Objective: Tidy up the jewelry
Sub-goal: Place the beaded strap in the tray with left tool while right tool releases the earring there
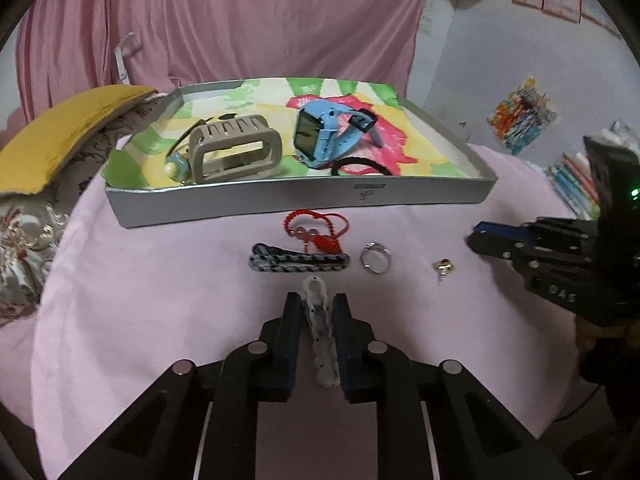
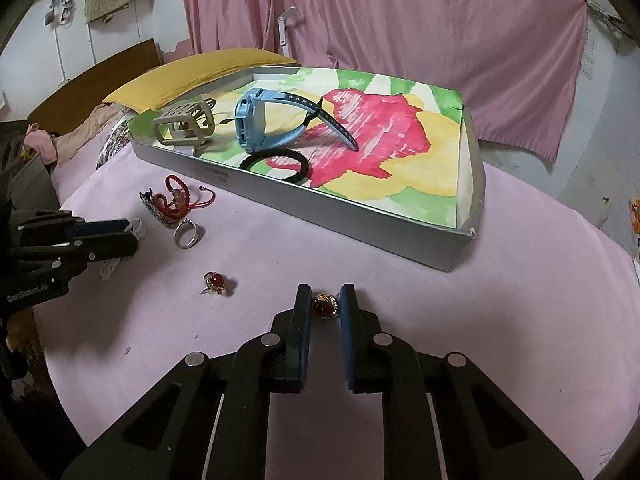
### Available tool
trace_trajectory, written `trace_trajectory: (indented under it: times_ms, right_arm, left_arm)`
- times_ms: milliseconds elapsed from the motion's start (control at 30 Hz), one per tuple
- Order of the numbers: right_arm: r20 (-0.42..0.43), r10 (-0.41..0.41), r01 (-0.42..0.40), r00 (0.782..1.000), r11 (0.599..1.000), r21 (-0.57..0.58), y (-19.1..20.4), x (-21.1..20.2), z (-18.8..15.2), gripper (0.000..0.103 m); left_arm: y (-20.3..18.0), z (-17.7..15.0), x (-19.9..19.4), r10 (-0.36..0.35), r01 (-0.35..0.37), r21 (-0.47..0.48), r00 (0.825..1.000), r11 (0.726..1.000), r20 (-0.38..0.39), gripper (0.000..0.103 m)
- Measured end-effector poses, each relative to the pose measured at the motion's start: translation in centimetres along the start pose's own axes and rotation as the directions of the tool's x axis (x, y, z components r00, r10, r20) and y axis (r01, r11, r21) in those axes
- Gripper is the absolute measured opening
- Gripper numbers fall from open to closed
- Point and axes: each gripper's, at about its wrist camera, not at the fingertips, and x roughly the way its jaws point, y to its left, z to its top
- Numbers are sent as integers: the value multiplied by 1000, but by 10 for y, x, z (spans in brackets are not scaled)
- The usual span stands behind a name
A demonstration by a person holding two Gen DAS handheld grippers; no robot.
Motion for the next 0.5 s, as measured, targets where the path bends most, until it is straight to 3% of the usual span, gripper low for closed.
trace_trajectory:
  times_ms: [133, 267, 400, 500]
  right_arm:
    - [50, 5, -6, 999, 1000, 16, 2, -13, -2, 12]
    - [161, -10, 6, 987, 1000, 31, 5, -31, 0, 12]
    - [302, -31, 14, 953, 998, 58, 11, -51, 8, 12]
    - [401, -47, 13, 915, 996, 89, 14, -63, 14, 12]
  left_arm:
    - [-1, -5, -1, -67, 68, -18, 998, 998, 16, 14]
    - [-7, -7, -9, -101, 102, -9, 992, 995, 77, 14]
    - [-12, -1, -21, -109, 113, -12, 977, 994, 186, 14]
    - [-15, 8, -35, -85, 92, -10, 952, 996, 295, 14]
